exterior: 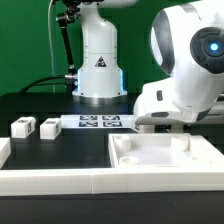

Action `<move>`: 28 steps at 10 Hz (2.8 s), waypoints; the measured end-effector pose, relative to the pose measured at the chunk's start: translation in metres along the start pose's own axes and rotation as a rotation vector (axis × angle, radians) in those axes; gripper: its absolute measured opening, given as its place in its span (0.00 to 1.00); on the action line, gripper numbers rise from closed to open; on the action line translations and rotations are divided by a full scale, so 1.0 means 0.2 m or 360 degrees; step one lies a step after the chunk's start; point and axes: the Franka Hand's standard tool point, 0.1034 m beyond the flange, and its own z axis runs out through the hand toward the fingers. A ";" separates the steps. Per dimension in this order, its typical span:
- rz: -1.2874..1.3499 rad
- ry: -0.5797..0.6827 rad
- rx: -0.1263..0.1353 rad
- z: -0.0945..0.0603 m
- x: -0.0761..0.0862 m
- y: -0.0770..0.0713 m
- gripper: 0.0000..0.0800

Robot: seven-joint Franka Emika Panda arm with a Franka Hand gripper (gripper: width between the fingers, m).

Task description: Assemble square table

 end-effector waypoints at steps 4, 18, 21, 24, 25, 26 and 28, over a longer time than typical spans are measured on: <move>-0.0062 0.0016 0.0029 -0.29 -0.01 0.01 0.36; -0.0172 0.1304 0.0081 -0.81 0.07 0.16 0.36; -0.0182 0.1615 0.0097 -1.02 0.08 0.16 0.36; -0.0185 0.1914 0.0106 -1.02 0.10 0.16 0.36; -0.0207 0.2025 0.0094 -1.07 0.11 0.18 0.36; -0.0207 0.2082 0.0101 -1.12 0.13 0.17 0.36; -0.0214 0.2084 0.0103 -1.14 0.14 0.16 0.36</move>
Offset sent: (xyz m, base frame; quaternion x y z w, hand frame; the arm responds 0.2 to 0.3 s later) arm 0.0394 -0.0103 0.0442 0.0230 -0.0260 -0.0298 0.9990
